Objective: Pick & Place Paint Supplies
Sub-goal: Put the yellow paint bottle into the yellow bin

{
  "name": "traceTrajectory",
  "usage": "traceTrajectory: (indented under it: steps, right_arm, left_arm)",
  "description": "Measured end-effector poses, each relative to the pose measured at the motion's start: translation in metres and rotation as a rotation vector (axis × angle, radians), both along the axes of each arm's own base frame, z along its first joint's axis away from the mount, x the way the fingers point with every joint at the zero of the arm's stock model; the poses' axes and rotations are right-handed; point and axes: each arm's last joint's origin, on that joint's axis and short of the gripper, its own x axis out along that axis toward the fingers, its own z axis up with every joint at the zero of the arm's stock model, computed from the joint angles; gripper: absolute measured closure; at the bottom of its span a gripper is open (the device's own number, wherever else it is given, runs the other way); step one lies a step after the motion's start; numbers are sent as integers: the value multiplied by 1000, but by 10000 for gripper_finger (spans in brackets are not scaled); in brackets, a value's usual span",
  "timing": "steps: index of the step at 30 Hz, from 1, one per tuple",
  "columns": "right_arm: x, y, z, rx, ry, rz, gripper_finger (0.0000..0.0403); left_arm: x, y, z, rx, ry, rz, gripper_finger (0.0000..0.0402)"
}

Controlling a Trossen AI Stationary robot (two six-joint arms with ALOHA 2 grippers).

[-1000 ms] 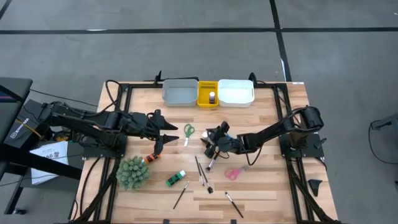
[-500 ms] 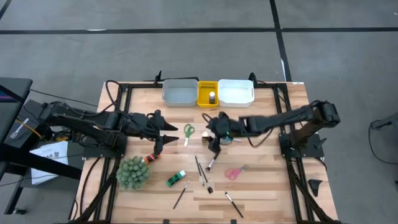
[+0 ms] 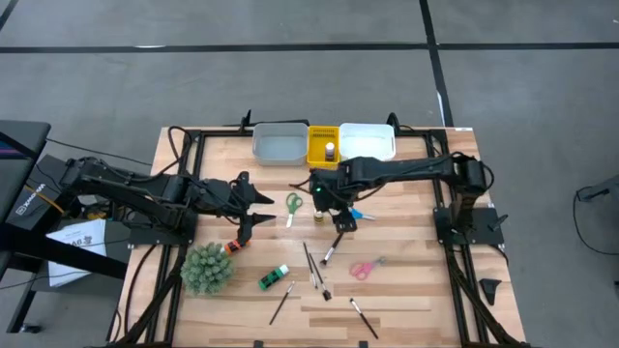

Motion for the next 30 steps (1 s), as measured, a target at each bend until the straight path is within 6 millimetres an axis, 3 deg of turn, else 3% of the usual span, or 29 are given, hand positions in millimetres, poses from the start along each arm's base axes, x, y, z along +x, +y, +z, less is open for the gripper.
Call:
traceTrajectory:
  steps: [14,22,30]
  right_arm:
    - [7,-12,5,-79,-92,-3,145]
    - [11,-4,-5,-57,-61,-38,145]
    - [27,5,-1,-62,-61,-68,145]
  left_arm:
    - [0,0,0,-7,-4,13,207]
    - [0,0,0,-7,-4,13,207]
    - [0,0,0,-14,-8,16,207]
